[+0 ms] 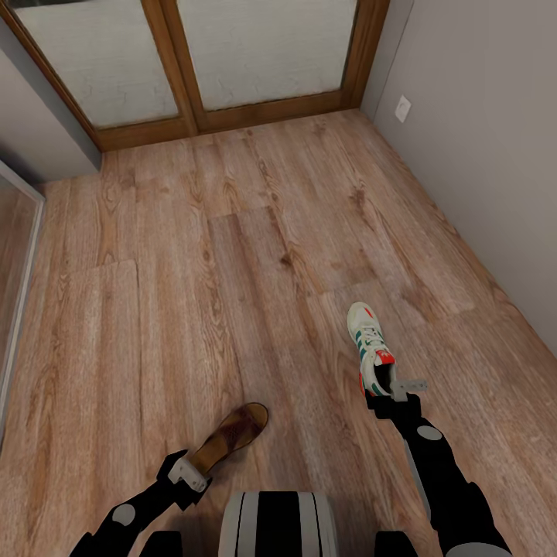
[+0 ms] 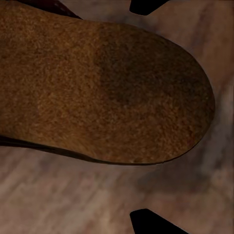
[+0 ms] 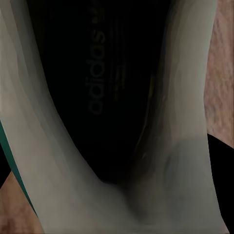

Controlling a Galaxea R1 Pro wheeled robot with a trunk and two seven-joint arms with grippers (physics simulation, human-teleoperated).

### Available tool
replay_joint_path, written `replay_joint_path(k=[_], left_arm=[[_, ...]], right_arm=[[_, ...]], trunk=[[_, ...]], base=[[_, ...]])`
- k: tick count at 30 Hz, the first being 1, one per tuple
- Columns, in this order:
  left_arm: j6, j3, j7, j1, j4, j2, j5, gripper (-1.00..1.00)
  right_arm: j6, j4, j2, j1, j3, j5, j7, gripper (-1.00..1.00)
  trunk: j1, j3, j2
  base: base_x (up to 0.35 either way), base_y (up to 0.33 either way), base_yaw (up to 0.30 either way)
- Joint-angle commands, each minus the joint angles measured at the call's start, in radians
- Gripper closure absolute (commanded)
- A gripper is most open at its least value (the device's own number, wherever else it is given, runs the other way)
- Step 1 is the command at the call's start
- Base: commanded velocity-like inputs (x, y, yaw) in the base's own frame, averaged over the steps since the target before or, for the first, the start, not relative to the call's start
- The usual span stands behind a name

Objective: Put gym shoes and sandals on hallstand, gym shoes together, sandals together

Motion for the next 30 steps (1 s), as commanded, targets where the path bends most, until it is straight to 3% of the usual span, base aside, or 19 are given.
replay_joint_path(k=[1,23,24,30], left_arm=[[-0.006,0.008,-0.006,-0.001,0.000,-0.002,-0.009,-1.00],[-0.005,0.007,-0.006,-0.001,0.000,-0.001,-0.011,-1.00],[-0.005,0.008,-0.006,-0.002,0.000,-0.001,-0.011,1.00],[-0.006,0.009,-0.006,-0.002,-0.002,0.000,-0.007,1.00]], right_arm=[[0.004,-0.002,0.001,0.000,-0.004,0.010,0.009,1.00],[0.004,-0.002,0.001,0.000,-0.004,0.010,0.009,1.00],[0.004,-0.002,0.001,0.000,-0.004,0.010,0.009,1.00],[0.004,-0.002,0.001,0.000,-0.004,0.010,0.009,1.00]], trunk=[[0.000,-0.001,0.000],[0.000,-0.001,0.000],[0.000,-0.001,0.000],[0.000,-0.001,0.000]], base=[[0.146,-0.083,0.000],[0.022,-0.013,0.000],[0.000,0.000,0.000],[0.000,0.000,0.000]])
